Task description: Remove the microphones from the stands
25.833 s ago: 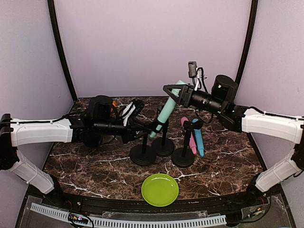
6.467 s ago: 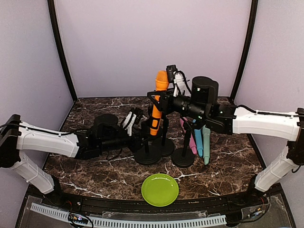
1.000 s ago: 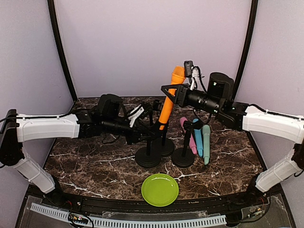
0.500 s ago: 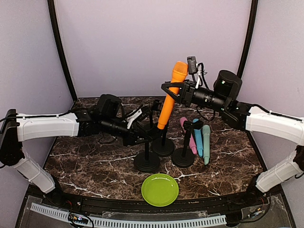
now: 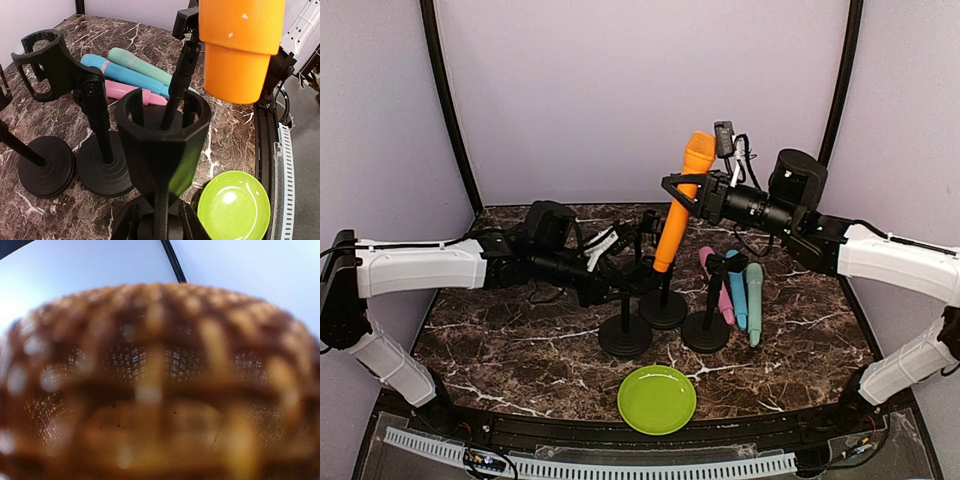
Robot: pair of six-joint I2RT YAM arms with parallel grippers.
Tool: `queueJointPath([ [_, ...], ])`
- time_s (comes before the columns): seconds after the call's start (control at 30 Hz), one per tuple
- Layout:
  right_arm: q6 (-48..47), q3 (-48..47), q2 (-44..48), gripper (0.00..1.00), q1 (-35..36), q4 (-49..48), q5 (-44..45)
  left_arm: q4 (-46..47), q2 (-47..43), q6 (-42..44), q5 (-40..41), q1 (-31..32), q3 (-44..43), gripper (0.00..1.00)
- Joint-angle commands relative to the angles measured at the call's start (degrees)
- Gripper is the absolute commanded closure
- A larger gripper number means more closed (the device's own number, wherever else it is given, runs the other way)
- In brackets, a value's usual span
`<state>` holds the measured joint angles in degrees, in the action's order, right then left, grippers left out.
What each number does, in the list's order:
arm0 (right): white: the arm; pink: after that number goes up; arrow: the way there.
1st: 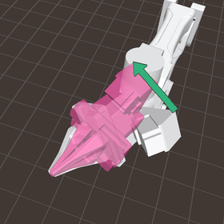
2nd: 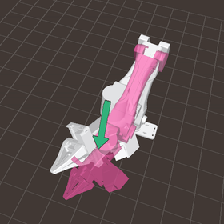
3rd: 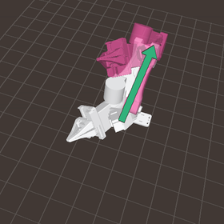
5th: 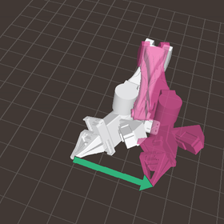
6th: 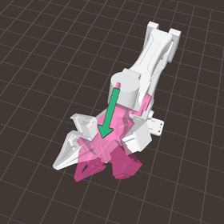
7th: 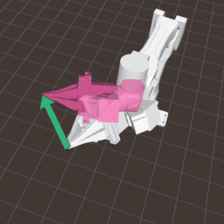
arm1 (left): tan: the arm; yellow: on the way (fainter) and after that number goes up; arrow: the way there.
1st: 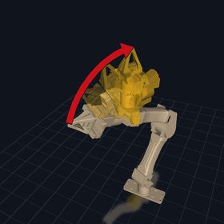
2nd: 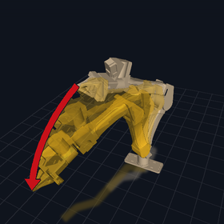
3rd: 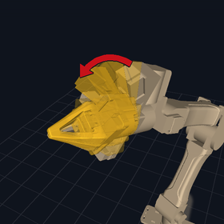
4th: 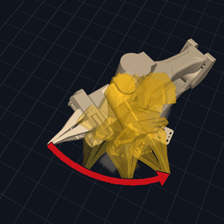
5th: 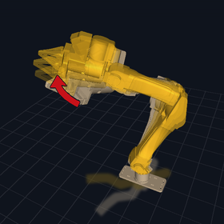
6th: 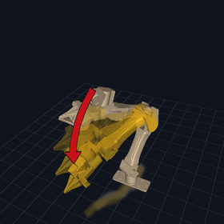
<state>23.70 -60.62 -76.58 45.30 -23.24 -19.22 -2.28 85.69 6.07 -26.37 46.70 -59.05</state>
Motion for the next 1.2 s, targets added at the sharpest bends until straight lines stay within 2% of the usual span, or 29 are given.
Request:
queueJointPath([
  [0.0,1.3,-3.4,0.9,1.00,-0.3,2.2,6.4,4.1,-3.2,0.8,2.8,-0.3,0.2,1.00],
  [0.23,1.8,-2.3,3.4,1.00,-0.4,1.4,10.1,5.3,-4.8,0.2,6.2,-0.3,1.1,1.00],
  [0.37,0.0,-0.9,6.9,1.00,-0.6,2.6,14.2,5.8,-6.3,-0.8,13.7,-0.5,1.9,1.00],
  [0.5,-1.8,-0.5,9.4,1.00,-2.0,8.3,22.3,6.5,-6.4,-2.8,21.0,-1.1,1.6,1.00],
  [0.7,-1.1,2.7,12.7,1.00,-8.1,13.4,27.2,9.6,-4.1,-4.2,28.9,-1.2,1.3,1.00],
  [0.93,0.1,5.8,14.3,1.00,-18.0,22.4,28.2,14.1,-0.1,-4.5,30.8,-1.3,2.1,1.00],
  [1.17,3.6,11.3,14.5,1.00,-22.7,22.9,26.0,14.0,2.4,-5.5,29.3,-1.3,1.4,1.00],
])
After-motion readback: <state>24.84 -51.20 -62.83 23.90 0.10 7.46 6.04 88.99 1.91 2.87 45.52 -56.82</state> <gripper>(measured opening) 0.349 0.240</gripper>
